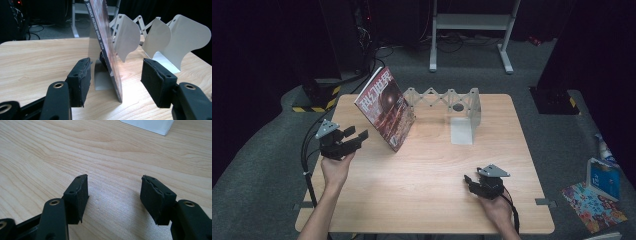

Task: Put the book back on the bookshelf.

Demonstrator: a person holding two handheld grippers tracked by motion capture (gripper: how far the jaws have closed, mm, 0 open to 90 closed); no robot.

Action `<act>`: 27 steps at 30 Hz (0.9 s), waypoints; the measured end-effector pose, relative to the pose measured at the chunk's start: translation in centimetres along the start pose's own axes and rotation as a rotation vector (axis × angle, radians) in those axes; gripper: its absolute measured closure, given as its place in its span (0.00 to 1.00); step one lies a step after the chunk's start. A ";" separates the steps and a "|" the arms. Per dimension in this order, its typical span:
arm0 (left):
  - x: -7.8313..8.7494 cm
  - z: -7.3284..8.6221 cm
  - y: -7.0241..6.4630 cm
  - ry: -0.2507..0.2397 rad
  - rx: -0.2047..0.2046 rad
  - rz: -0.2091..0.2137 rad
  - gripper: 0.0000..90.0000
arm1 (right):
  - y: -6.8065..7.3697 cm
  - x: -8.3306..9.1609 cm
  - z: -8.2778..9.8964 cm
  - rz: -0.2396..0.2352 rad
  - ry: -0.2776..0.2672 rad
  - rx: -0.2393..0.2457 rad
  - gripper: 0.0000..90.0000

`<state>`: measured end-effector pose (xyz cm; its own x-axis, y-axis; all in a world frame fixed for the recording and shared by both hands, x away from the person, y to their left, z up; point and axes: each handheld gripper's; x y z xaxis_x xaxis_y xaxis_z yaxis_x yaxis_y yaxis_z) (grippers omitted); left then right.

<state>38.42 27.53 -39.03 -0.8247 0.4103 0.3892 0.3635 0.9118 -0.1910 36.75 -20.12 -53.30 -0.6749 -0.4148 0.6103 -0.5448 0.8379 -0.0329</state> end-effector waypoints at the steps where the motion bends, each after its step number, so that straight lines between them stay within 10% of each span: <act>1: 0.0 0.0 -0.1 -0.003 0.000 0.003 0.45 | 0.0 0.0 0.0 0.000 0.000 0.000 0.44; 27: 0.3 1.0 -2.0 -0.016 -0.014 0.071 0.45 | 0.0 0.0 0.0 0.000 0.000 0.000 0.44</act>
Point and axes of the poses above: each handheld gripper's, and its own axes: x roughly backward along the jaws, z roughly out of its underside, y roughly to its left, and after that the axes turned 1 degree about x, right-handed
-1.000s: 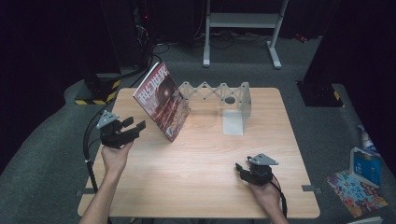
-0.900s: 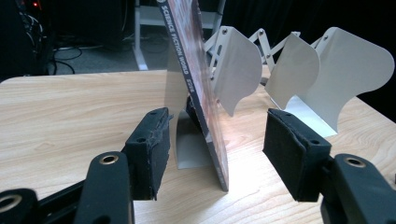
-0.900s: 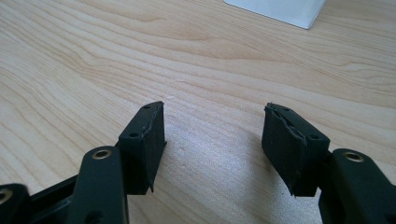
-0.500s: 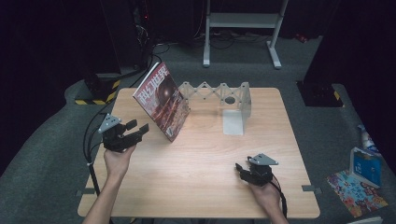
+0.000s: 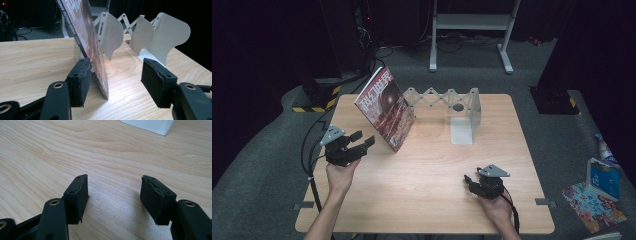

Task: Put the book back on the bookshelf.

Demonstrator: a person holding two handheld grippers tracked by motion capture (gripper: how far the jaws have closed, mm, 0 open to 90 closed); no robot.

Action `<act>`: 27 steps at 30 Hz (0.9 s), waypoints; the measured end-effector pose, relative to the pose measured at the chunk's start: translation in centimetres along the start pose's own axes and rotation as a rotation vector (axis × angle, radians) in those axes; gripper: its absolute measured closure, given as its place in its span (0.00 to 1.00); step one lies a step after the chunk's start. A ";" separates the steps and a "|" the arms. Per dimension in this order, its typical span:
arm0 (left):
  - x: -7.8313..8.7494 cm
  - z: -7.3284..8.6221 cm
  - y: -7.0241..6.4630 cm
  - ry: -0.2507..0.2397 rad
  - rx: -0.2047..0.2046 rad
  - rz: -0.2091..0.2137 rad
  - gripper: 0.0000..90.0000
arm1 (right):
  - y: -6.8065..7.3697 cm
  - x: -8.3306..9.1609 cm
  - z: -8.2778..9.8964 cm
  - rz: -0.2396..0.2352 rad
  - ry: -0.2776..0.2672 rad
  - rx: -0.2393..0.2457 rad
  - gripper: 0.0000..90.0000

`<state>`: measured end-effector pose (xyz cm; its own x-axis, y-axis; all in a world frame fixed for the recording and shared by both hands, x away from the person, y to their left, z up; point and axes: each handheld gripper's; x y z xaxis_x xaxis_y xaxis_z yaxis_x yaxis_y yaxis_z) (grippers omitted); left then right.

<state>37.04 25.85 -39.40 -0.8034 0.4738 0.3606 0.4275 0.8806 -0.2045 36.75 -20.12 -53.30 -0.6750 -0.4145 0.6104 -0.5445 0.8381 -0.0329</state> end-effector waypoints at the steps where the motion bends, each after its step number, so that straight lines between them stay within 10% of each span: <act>1: 0.0 0.0 -0.1 -0.001 -0.002 0.001 0.45 | 0.0 0.0 0.0 0.000 0.000 0.000 0.44; 27: 0.2 0.8 -1.8 -0.006 -0.003 0.061 0.45 | 0.0 0.0 0.0 0.000 0.000 0.000 0.44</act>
Point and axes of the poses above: each handheld gripper's, and its own axes: x roughly backward along the jaws, z roughly out of its underside, y roughly to its left, and after that the axes turned 1 degree about x, right-handed
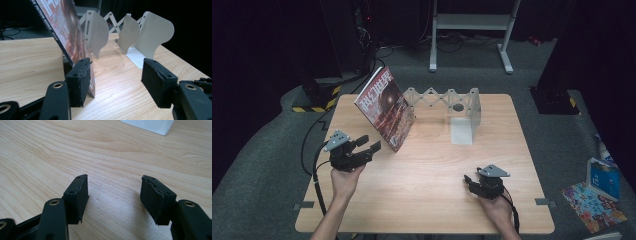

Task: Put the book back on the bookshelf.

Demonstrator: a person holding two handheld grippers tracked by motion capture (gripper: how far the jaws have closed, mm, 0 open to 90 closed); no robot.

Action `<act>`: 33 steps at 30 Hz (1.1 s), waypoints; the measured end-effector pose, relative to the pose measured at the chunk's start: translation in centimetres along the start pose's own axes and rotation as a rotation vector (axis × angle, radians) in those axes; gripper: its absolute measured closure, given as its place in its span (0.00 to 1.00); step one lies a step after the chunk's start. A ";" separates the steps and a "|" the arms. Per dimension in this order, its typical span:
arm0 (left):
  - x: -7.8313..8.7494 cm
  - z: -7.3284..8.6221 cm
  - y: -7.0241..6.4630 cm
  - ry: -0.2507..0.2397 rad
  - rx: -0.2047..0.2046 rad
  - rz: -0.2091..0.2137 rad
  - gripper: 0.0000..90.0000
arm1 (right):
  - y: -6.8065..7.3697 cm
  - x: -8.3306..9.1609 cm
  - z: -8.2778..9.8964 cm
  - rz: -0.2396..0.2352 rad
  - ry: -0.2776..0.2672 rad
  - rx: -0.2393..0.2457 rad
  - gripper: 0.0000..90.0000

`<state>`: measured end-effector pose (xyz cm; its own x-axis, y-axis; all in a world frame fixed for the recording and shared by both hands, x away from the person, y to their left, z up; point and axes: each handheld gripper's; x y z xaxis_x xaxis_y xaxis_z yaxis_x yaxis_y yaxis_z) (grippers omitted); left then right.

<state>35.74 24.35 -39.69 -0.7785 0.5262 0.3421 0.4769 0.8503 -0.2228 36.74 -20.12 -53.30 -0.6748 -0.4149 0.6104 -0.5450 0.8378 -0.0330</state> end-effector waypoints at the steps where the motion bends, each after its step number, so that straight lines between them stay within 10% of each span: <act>1: 0.0 0.1 -0.1 0.000 0.002 0.003 0.45 | 0.0 0.0 0.0 0.000 0.000 0.000 0.44; 33: -0.1 1.3 -1.7 -0.004 -0.019 0.034 0.44 | 0.0 0.0 0.0 -0.001 0.000 0.000 0.44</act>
Point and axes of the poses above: each handheld gripper's, and its own axes: x roughly backward along the jaws, z roughly out of its underside, y roughly to its left, and after that the axes turned 1 degree about x, right-handed
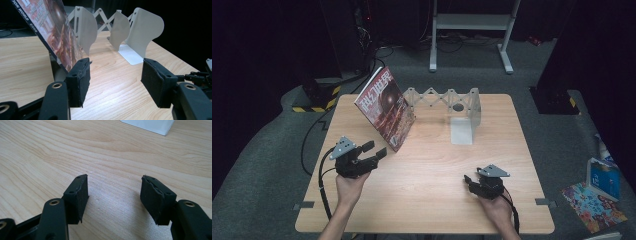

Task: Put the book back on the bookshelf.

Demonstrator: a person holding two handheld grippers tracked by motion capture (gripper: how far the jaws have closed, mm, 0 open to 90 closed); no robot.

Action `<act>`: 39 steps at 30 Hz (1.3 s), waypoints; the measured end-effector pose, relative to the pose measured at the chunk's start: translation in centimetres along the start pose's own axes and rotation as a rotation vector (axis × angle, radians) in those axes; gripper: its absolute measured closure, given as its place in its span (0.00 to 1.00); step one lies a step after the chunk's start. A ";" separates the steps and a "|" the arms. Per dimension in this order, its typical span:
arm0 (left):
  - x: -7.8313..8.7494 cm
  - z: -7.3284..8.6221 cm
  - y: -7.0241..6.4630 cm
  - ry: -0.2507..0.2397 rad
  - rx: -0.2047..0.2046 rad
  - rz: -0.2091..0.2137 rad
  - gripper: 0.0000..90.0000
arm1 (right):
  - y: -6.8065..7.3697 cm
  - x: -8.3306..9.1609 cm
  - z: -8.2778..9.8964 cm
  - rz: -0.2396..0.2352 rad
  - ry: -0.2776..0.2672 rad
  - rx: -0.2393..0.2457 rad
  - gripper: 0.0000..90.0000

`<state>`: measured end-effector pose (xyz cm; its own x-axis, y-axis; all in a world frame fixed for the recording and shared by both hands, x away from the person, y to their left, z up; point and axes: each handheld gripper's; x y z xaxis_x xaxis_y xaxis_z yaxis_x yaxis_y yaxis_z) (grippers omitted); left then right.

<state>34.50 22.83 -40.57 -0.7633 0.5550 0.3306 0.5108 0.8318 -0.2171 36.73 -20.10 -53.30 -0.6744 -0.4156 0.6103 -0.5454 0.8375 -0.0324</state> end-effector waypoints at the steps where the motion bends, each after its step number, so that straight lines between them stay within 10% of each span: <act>1: 0.0 0.1 0.0 0.004 -0.002 0.002 0.44 | 0.0 0.0 0.0 0.000 0.000 0.000 0.44; 39: -2.3 2.0 -1.3 0.080 -0.026 0.017 0.44 | 0.0 0.0 0.0 0.000 0.000 0.000 0.43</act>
<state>34.77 20.49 -42.91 -0.7211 0.5661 0.3995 0.5344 0.8214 -0.1994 36.73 -20.10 -53.30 -0.6743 -0.4158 0.6103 -0.5457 0.8374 -0.0324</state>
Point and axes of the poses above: each handheld gripper's, and its own axes: x roughly backward along the jaws, z roughly out of its underside, y roughly to its left, and after that the axes turned 1 degree about x, right-handed
